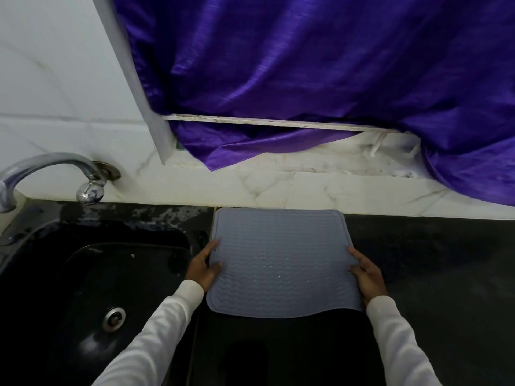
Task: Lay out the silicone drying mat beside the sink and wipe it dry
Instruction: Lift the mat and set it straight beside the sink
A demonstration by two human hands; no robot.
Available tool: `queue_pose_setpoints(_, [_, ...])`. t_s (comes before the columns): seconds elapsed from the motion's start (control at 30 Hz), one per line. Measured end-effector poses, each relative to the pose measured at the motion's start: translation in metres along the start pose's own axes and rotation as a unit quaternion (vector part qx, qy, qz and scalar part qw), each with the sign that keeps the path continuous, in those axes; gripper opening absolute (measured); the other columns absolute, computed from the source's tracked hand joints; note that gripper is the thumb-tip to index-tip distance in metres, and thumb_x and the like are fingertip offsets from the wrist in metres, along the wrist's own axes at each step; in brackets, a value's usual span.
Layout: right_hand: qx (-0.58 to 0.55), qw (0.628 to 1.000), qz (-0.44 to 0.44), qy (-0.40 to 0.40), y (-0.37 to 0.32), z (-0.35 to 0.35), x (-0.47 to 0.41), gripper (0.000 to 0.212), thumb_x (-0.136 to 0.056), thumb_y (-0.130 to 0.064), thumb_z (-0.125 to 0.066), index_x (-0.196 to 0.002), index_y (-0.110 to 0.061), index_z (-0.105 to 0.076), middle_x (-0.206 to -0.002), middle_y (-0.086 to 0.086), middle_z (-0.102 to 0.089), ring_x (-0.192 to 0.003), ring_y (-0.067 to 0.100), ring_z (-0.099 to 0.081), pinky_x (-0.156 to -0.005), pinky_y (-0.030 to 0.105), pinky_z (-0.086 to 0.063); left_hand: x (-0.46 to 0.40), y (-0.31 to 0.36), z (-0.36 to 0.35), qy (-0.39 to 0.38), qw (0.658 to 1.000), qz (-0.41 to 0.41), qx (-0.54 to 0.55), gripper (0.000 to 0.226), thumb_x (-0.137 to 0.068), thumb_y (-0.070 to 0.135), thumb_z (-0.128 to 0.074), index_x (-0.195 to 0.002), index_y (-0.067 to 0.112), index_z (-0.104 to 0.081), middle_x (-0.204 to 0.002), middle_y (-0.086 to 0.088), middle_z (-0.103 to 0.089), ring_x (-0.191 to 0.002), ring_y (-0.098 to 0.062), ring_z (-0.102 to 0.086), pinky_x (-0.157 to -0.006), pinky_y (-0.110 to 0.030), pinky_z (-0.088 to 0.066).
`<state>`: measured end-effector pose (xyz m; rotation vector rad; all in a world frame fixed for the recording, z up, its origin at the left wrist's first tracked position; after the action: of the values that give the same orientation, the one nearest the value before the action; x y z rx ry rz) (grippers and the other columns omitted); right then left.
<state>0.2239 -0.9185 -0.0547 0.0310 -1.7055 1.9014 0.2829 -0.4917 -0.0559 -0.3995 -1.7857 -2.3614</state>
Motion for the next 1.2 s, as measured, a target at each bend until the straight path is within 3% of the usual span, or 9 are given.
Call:
queue_pose_setpoints(0.27, [0.118, 0.992, 0.032, -0.021, -0.006, 0.000, 0.000, 0.051, -0.094, 0.005, -0.047, -0.138, -0.020, -0.051, -0.145, 0.001, -0.044, -0.131, 0.022, -0.041, -0.111, 0.032, -0.031, 0.009, -0.001, 0.002, 0.019, 0.999, -0.038, -0.017, 0.058, -0.087, -0.004, -0.061, -0.134, 0.026, -0.045, -0.138, 0.003, -0.042, -0.125, -0.015, -0.043, -0.105, -0.033, -0.039])
queue_pose_setpoints(0.53, [0.155, 0.987, 0.041, -0.021, -0.004, -0.002, -0.006, 0.051, -0.094, 0.005, -0.046, -0.140, -0.017, -0.048, -0.148, 0.003, -0.041, -0.137, 0.025, -0.036, -0.116, 0.037, -0.026, 0.005, -0.004, -0.002, 0.039, 0.997, -0.033, -0.063, 0.063, -0.086, -0.009, -0.058, -0.143, 0.008, -0.038, -0.145, 0.000, -0.037, -0.127, -0.010, -0.036, -0.106, -0.025, -0.031])
queue_pose_setpoints(0.7, [0.156, 0.987, 0.043, -0.014, -0.003, 0.002, -0.002, 0.049, -0.094, 0.002, -0.048, -0.138, -0.019, -0.050, -0.147, 0.004, -0.041, -0.134, 0.026, -0.038, -0.113, 0.040, -0.031, 0.008, -0.011, 0.006, 0.041, 0.996, -0.036, -0.077, 0.058, -0.083, -0.002, -0.066, -0.135, 0.016, -0.048, -0.143, -0.003, -0.043, -0.130, -0.020, -0.042, -0.110, -0.042, -0.036])
queue_pose_setpoints(0.77, [0.179, 0.982, 0.055, -0.008, -0.004, 0.004, 0.001, 0.047, -0.093, -0.001, -0.051, -0.137, -0.018, -0.050, -0.146, 0.004, -0.041, -0.132, 0.026, -0.039, -0.111, 0.039, -0.032, 0.012, -0.015, 0.010, 0.046, 0.993, -0.037, -0.106, 0.055, -0.082, 0.002, -0.068, -0.133, 0.016, -0.051, -0.142, -0.005, -0.046, -0.128, -0.022, -0.044, -0.108, -0.041, -0.037])
queue_pose_setpoints(0.87, [0.211, 0.974, 0.086, 0.009, -0.002, 0.008, 0.007, 0.047, -0.089, 0.000, -0.058, -0.134, -0.014, -0.052, -0.141, 0.010, -0.040, -0.128, 0.029, -0.043, -0.107, 0.037, -0.033, 0.027, -0.018, 0.011, 0.065, 0.989, -0.046, -0.127, 0.053, -0.081, 0.004, -0.070, -0.130, 0.016, -0.054, -0.133, -0.002, -0.051, -0.118, -0.018, -0.049, -0.101, -0.032, -0.040])
queue_pose_setpoints(0.97, [0.226, 0.970, 0.075, 0.041, 0.004, 0.014, 0.019, 0.048, -0.086, -0.001, -0.062, -0.131, -0.016, -0.056, -0.136, 0.013, -0.040, -0.122, 0.031, -0.046, -0.106, 0.042, -0.036, 0.049, -0.025, 0.011, 0.111, 0.987, -0.044, -0.107, 0.049, -0.076, 0.001, -0.073, -0.120, 0.019, -0.061, -0.120, -0.008, -0.052, -0.103, -0.021, -0.056, -0.092, -0.037, -0.049])
queue_pose_setpoints(1.07, [0.239, 0.968, 0.054, 0.057, 0.015, 0.020, 0.037, 0.044, -0.088, -0.004, -0.062, -0.129, -0.014, -0.056, -0.132, 0.015, -0.041, -0.115, 0.032, -0.051, -0.101, 0.042, -0.040, 0.075, -0.038, 0.006, 0.145, 0.988, 0.019, -0.054, 0.041, -0.075, -0.002, -0.074, -0.101, 0.029, -0.066, -0.115, -0.009, -0.049, -0.091, -0.021, -0.060, -0.075, -0.036, -0.056])
queue_pose_setpoints(1.13, [0.256, 0.964, 0.051, 0.060, 0.023, 0.025, 0.049, 0.043, -0.088, -0.003, -0.062, -0.129, -0.012, -0.055, -0.128, 0.017, -0.044, -0.110, 0.032, -0.053, -0.096, 0.039, -0.041, 0.088, -0.044, -0.001, 0.140, 0.988, 0.057, -0.013, 0.033, -0.079, -0.004, -0.070, -0.096, 0.024, -0.069, -0.115, -0.008, -0.046, -0.083, -0.022, -0.062, -0.057, -0.031, -0.058])
queue_pose_setpoints(1.2, [0.258, 0.963, 0.046, 0.064, 0.032, 0.029, 0.057, 0.043, -0.086, -0.002, -0.064, -0.127, -0.011, -0.057, -0.124, 0.018, -0.048, -0.105, 0.033, -0.055, -0.094, 0.039, -0.042, 0.095, -0.047, -0.007, 0.127, 0.989, 0.074, -0.002, 0.028, -0.080, -0.005, -0.069, -0.094, 0.018, -0.068, -0.115, -0.007, -0.048, -0.079, -0.022, -0.063, -0.051, -0.026, -0.056])
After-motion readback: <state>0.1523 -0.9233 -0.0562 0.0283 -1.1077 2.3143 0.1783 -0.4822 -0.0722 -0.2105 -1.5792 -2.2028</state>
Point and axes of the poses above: each hand's wrist, its own x-axis away from the middle knuckle, its own z-axis out of the back of the hand, y = z × x, the point moved 7 cm from there along -x, towards the middle knuckle
